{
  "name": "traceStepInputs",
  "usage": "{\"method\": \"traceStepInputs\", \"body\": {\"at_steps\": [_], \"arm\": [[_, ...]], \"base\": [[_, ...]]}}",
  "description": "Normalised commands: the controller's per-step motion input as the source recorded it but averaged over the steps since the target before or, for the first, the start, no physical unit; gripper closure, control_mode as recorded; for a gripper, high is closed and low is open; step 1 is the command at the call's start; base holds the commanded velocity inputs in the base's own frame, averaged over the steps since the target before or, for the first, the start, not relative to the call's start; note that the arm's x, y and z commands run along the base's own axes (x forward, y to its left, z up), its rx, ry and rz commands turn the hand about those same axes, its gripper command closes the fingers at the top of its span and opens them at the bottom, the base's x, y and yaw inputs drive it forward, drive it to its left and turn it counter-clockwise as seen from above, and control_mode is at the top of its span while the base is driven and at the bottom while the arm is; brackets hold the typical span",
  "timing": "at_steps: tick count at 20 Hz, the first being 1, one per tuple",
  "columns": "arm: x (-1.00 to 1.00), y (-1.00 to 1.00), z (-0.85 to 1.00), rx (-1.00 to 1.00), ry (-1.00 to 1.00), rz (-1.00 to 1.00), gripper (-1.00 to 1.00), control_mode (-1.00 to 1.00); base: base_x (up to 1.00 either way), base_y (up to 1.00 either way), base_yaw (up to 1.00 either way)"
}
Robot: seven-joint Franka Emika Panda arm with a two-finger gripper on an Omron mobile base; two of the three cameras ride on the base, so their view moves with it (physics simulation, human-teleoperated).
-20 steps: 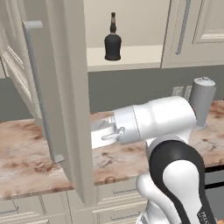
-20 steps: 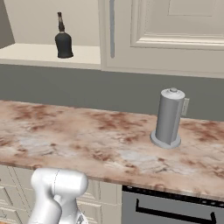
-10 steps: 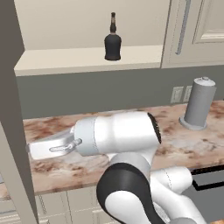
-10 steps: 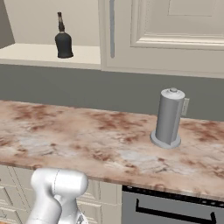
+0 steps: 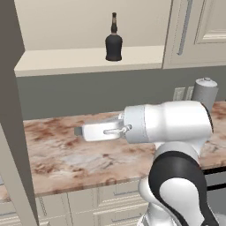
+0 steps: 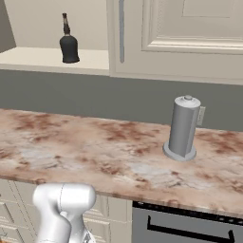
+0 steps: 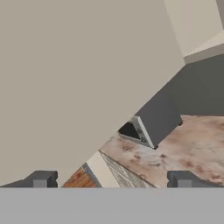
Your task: Open the cabinet directly in front. Then move the liquor and the mug to the dining counter with the jar on it.
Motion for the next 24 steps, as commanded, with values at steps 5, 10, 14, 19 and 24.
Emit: {"method": "traceStepInputs", "body": {"at_steps": [5,10,14,19,24], "arm": [[0.02,-1.00,0.14,0.00,0.00,-0.13,-1.00,-1.00],[0.00,-1.00,0.09,0.00,0.00,-0.18,-1.00,-1.00],[0.00,-0.91,0.12,-0.02,-0.13,-0.21,-1.00,-1.00],[0.00,-0.56,0.37,-0.16,-0.16,-0.26,-1.00,-1.00],[0.00,-0.43,0.32,-0.26,-0.19,-0.40,-1.00,-1.00]], "base": [[0.00,0.00,0.00],[0.00,0.00,0.00],[0.00,0.00,0.00],[0.00,0.00,0.00],[0.00,0.00,0.00]]}}
